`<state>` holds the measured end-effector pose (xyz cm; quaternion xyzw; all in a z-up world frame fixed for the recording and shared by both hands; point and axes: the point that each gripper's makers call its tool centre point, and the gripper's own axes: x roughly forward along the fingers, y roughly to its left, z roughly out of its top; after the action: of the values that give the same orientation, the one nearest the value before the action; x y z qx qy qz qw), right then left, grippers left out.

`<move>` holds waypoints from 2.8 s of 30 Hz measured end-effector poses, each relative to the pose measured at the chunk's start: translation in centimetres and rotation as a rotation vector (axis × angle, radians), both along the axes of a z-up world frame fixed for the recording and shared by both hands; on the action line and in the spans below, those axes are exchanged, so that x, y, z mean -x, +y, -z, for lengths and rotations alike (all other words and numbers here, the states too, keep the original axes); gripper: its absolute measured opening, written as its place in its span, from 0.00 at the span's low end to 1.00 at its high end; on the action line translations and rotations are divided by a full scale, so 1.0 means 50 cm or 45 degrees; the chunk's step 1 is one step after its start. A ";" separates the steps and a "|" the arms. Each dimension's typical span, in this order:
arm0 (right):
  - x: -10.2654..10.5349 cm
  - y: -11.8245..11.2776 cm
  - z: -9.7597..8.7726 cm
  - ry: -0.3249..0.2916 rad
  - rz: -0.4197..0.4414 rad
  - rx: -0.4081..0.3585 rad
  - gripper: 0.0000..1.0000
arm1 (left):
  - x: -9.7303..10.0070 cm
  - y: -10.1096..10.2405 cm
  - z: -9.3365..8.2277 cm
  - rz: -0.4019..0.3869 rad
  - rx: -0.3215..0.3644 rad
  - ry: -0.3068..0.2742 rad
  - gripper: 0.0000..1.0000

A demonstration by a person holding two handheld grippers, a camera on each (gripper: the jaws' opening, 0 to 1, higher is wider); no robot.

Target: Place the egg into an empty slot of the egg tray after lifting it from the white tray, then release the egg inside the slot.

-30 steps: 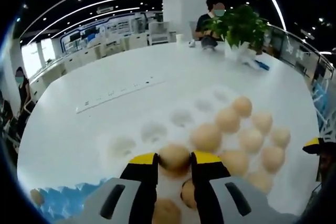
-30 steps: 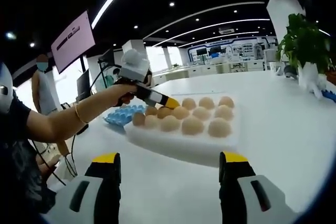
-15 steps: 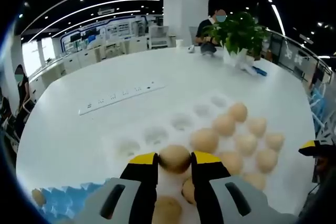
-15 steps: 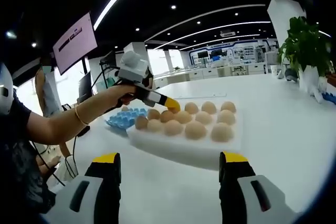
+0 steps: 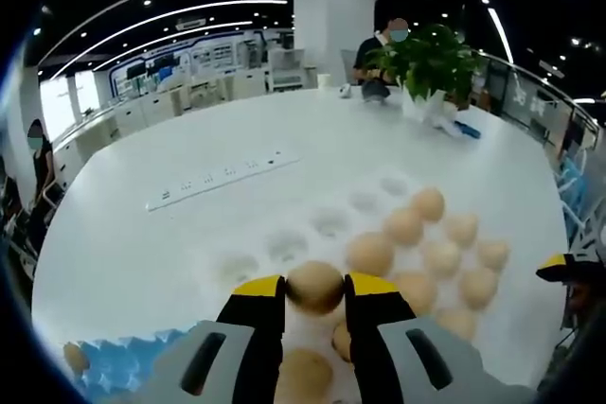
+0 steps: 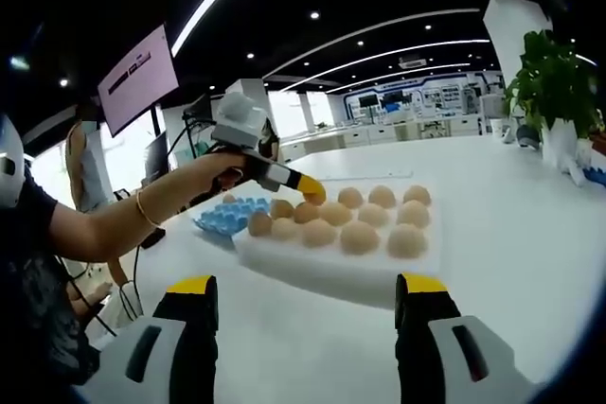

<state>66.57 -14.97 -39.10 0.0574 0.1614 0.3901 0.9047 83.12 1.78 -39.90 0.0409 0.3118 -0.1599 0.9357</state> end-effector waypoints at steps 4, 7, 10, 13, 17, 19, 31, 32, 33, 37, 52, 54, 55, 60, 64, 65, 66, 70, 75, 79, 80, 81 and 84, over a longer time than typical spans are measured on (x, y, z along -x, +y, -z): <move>0.000 0.000 -0.001 -0.001 -0.001 0.000 0.79 | -0.009 -0.005 0.002 0.007 -0.010 0.004 0.24; -0.003 -0.004 0.000 0.001 0.007 0.000 0.79 | -0.011 -0.001 0.002 0.013 -0.015 0.009 0.24; -0.005 -0.005 0.001 0.005 0.008 -0.003 0.79 | -0.010 0.004 -0.001 0.008 -0.002 0.011 0.24; -0.006 -0.005 0.004 0.008 0.007 0.000 0.79 | -0.006 0.006 -0.005 0.003 0.000 0.005 0.24; -0.007 -0.002 0.006 0.011 0.002 -0.008 0.80 | -0.006 0.013 -0.009 -0.005 -0.005 0.005 0.24; -0.007 -0.001 0.008 0.011 0.000 -0.008 0.80 | -0.006 0.018 -0.010 -0.008 -0.008 0.004 0.24; -0.003 0.002 0.011 0.017 -0.008 -0.006 0.80 | 0.003 0.049 -0.010 -0.037 -0.023 0.013 0.24; -0.002 0.002 0.011 0.018 -0.009 -0.006 0.80 | 0.003 0.052 -0.010 -0.040 -0.025 0.013 0.24; -0.002 0.002 0.012 0.018 -0.009 -0.005 0.80 | 0.003 0.055 -0.010 -0.040 -0.033 0.012 0.24; -0.002 0.001 0.014 0.020 -0.011 0.003 0.79 | 0.009 0.072 -0.005 -0.057 -0.049 0.019 0.24; 0.002 0.011 0.017 0.026 -0.022 0.018 0.79 | 0.012 0.121 -0.012 -0.105 0.009 0.016 0.24; 0.003 0.012 0.018 0.029 -0.022 0.020 0.79 | 0.016 0.125 -0.013 -0.113 0.009 0.021 0.24; 0.003 0.013 0.019 0.030 -0.023 0.023 0.79 | 0.017 0.124 -0.014 -0.114 0.005 0.021 0.24; 0.004 0.018 0.017 0.027 -0.030 0.025 0.79 | 0.022 0.135 -0.027 -0.125 -0.013 0.005 0.24; 0.005 0.021 0.016 0.026 -0.032 0.024 0.79 | 0.024 0.150 -0.028 -0.139 -0.017 0.007 0.24; 0.005 0.021 0.016 0.026 -0.034 0.025 0.79 | 0.027 0.154 -0.027 -0.145 -0.017 0.010 0.24; 0.005 0.022 0.017 0.027 -0.035 0.027 0.79 | 0.028 0.158 -0.026 -0.145 -0.016 0.011 0.24; 0.006 0.022 0.020 0.032 -0.040 0.031 0.79 | 0.037 0.178 -0.023 -0.167 -0.021 0.020 0.24; 0.008 0.026 0.021 0.034 -0.044 0.035 0.79 | 0.047 0.200 -0.020 -0.193 -0.028 0.029 0.23; 0.009 0.028 0.022 0.035 -0.047 0.035 0.79 | 0.048 0.213 -0.019 -0.205 -0.037 0.031 0.23; 0.009 0.029 0.022 0.034 -0.048 0.034 0.79 | 0.049 0.219 -0.018 -0.215 -0.035 0.033 0.23; 0.010 0.029 0.022 0.035 -0.049 0.035 0.79 | 0.052 0.222 -0.017 -0.217 -0.036 0.035 0.23; 0.011 0.030 0.022 0.037 -0.050 0.036 0.79 | 0.054 0.239 -0.014 -0.234 -0.041 0.041 0.23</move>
<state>66.01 -13.49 -40.22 0.0472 0.1812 0.4046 0.8951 80.40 13.75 -39.18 0.0247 0.3319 -0.0691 0.9405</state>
